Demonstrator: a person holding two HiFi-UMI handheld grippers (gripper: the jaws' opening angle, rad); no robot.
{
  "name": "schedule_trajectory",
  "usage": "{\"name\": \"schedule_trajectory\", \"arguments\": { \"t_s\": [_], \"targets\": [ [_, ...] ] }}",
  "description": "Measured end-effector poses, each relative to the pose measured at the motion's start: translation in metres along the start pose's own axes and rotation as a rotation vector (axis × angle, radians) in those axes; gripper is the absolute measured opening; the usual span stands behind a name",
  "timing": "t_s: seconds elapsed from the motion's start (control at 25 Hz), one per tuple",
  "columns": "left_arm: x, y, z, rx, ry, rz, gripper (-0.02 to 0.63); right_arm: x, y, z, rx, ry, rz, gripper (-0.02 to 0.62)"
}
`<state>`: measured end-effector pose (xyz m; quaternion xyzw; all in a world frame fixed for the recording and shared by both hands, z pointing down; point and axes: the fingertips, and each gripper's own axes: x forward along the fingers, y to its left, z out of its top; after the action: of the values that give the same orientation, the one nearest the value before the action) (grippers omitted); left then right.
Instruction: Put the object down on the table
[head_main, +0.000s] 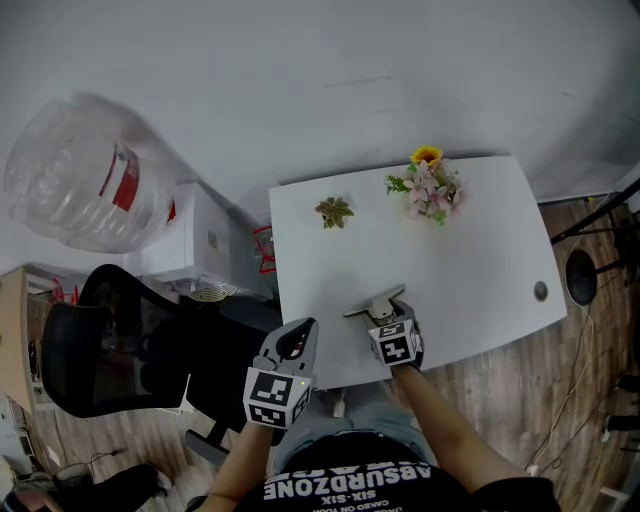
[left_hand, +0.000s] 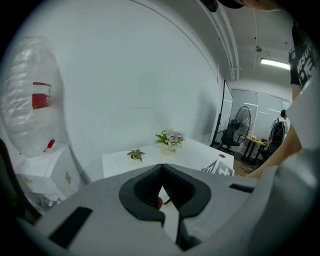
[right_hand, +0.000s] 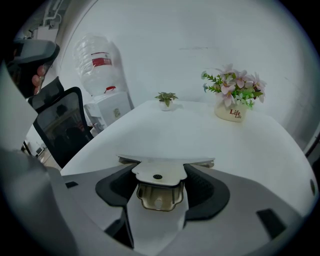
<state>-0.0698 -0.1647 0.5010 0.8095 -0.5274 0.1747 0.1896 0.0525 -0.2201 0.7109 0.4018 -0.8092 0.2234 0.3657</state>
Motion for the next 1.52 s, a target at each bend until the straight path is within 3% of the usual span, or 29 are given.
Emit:
{"name": "schedule_trajectory", "arguments": {
  "t_s": [0.72,1.24,1.52],
  "targets": [
    [-0.011,-0.011,-0.009,0.009,0.018,-0.02,0.003,0.004,0.005,-0.01,-0.05,0.024,-0.026,0.287],
    [-0.017,-0.027,-0.013,0.032,0.022,-0.08,0.003,-0.002,0.009,-0.007,-0.019,0.038,-0.001,0.293],
    [-0.018,-0.039,-0.011,0.055,0.014,-0.126,0.003,-0.02,0.009,0.0,0.023,-0.027,-0.007,0.293]
  ]
}}
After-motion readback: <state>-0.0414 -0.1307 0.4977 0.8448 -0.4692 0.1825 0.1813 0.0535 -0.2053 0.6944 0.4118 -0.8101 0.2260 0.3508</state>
